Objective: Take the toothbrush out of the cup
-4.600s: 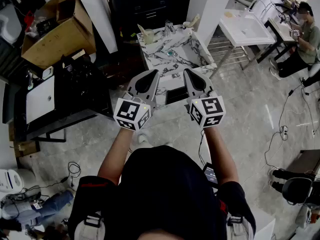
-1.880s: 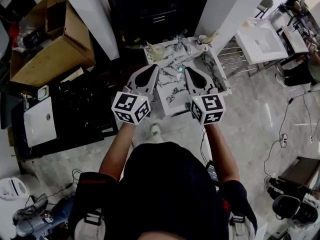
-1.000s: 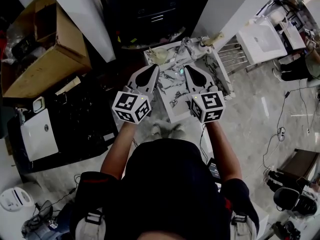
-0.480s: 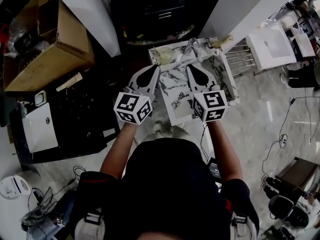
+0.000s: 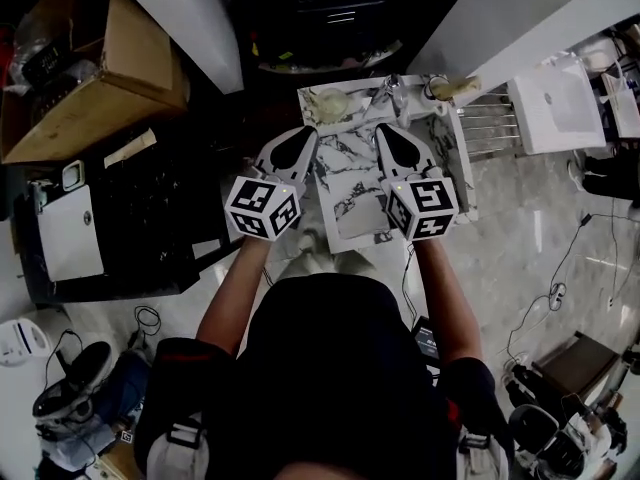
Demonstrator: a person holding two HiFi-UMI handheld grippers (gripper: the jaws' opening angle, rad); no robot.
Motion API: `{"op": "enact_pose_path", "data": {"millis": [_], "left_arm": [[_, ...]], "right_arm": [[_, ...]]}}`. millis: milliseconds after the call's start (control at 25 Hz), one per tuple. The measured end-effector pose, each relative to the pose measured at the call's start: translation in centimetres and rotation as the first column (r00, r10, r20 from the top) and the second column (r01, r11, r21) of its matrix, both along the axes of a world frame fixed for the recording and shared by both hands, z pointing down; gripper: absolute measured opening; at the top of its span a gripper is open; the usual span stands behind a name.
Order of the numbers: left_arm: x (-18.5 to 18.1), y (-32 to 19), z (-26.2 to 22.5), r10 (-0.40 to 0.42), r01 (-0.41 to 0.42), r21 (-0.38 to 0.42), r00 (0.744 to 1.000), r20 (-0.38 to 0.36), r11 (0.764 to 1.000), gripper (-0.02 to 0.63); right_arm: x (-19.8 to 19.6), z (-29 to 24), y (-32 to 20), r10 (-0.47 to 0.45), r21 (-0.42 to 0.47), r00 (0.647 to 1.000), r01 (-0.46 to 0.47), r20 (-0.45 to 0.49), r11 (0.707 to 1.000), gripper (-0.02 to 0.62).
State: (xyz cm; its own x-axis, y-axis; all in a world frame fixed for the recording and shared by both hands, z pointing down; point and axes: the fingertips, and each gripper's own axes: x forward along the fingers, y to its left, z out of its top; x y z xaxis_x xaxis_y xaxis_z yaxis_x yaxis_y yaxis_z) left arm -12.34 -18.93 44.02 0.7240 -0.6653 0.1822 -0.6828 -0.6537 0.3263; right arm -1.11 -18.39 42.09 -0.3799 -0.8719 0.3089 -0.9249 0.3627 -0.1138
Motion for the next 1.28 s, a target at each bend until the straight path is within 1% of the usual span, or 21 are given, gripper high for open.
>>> {"op": "enact_pose_path", "data": {"millis": [160, 280, 360, 440, 720, 920, 1080, 1280], "left_arm": [[-0.2, -1.0, 1.9, -0.049, 0.050, -0.029, 0.998, 0.034, 0.998, 0.014], [0.0, -1.7, 3.2, -0.068, 0.071, -0.057, 0.997, 0.047, 0.996, 0.020], [0.1, -2.1, 4.0, -0.073, 0.077, -0.082, 0.996, 0.050, 0.994, 0.057], [0.5, -2.5, 4.8, -0.075, 0.080, -0.102, 0.996, 0.053, 0.992, 0.078], [1.4, -4.0, 7.3, -0.085, 0.095, -0.150, 0.994, 0.071, 0.984, 0.126], [1.2, -5.1, 8.9, -0.101, 0.115, -0.176, 0.991, 0.084, 0.978, 0.161], [1.2, -6.1, 10.2, -0.122, 0.136, -0.207, 0.989, 0.081, 0.969, 0.166], [1.5, -7.2, 11.4, -0.144, 0.161, -0.229, 0.986, 0.090, 0.960, 0.175]], "right_arm": [[0.3, 1.1, -0.9, -0.021, -0.017, 1.000, 0.021, 0.005, 1.000, 0.034], [0.6, 1.8, -1.5, -0.036, -0.026, 0.999, 0.037, 0.009, 0.999, 0.034], [0.6, 2.2, -1.9, -0.052, -0.038, 0.999, 0.052, 0.011, 0.998, 0.035], [0.7, 2.6, -2.3, -0.061, -0.048, 0.998, 0.062, 0.013, 0.997, 0.034], [1.6, 4.4, -3.4, -0.076, -0.080, 0.997, 0.077, 0.022, 0.994, 0.035], [1.7, 5.7, -4.1, -0.088, -0.107, 0.996, 0.090, 0.026, 0.990, 0.035], [1.6, 6.0, -4.6, -0.101, -0.113, 0.995, 0.102, 0.020, 0.988, 0.035], [2.6, 6.4, -4.9, -0.088, -0.122, 0.996, 0.089, 0.014, 0.989, 0.035]]}}
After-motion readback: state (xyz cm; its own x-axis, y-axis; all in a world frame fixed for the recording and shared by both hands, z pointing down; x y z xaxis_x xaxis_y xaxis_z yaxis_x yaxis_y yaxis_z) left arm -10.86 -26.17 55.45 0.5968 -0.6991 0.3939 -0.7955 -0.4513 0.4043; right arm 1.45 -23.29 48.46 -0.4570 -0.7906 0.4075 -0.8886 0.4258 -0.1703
